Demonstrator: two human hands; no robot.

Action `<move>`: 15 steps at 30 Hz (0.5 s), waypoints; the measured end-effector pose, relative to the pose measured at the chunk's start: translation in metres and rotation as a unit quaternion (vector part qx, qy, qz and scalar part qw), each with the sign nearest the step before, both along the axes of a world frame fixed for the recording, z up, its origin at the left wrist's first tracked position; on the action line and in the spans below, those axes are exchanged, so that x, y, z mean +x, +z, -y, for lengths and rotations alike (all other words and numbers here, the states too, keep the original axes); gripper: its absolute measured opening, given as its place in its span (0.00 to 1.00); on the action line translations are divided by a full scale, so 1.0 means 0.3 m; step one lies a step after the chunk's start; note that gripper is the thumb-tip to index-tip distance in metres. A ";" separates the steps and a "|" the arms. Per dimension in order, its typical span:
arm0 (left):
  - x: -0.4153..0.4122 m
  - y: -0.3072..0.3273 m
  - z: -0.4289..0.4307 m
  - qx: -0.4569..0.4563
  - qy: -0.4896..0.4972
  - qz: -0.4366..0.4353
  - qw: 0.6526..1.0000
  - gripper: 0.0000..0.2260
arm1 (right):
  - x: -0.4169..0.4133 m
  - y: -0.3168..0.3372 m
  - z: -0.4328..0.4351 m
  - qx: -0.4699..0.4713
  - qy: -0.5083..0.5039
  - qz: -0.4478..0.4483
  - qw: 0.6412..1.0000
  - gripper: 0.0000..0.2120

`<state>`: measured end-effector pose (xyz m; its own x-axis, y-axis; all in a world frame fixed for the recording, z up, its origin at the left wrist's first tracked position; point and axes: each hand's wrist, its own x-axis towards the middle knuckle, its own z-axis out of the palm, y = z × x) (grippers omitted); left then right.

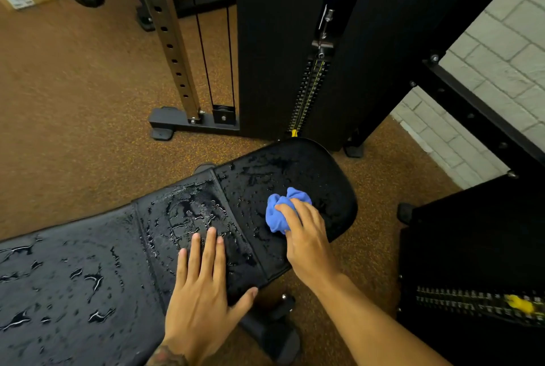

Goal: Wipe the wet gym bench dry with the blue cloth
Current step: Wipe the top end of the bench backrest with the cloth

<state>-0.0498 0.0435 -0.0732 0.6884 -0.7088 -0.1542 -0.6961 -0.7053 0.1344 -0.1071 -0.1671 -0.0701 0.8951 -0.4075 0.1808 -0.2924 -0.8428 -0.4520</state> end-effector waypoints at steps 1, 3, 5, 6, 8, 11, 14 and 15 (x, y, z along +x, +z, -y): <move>0.000 -0.003 0.000 -0.002 0.000 0.003 1.000 0.45 | -0.007 0.009 0.001 0.007 -0.004 0.012 1.000 0.19; -0.001 -0.006 0.001 -0.006 0.001 0.005 1.000 0.45 | -0.043 0.025 0.003 0.012 -0.022 0.052 0.998 0.18; 0.001 -0.008 0.003 -0.006 0.002 0.007 1.000 0.46 | -0.100 0.039 0.015 0.004 -0.050 0.077 0.996 0.17; 0.002 -0.009 0.005 -0.003 0.002 0.008 1.000 0.46 | -0.127 0.037 0.033 -0.005 -0.066 0.066 0.996 0.17; 0.002 -0.011 0.004 0.007 0.001 0.010 1.000 0.46 | -0.160 0.019 0.084 -0.037 -0.087 -0.009 0.995 0.20; 0.000 -0.020 0.005 0.006 0.002 0.014 1.000 0.47 | -0.160 -0.018 0.152 -0.073 -0.057 -0.111 0.989 0.27; -0.001 -0.028 0.006 0.001 0.000 0.019 1.000 0.47 | -0.100 -0.028 0.224 -0.064 -0.068 -0.133 0.987 0.28; 0.001 -0.028 0.005 0.001 0.000 0.019 1.000 0.47 | -0.067 -0.024 0.250 -0.050 -0.085 -0.137 0.986 0.28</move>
<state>-0.0496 0.0421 -0.0818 0.6940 -0.7084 -0.1283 -0.7006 -0.7056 0.1063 -0.1273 -0.2422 -0.0773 0.8363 -0.5482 -0.0119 -0.5328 -0.8073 -0.2538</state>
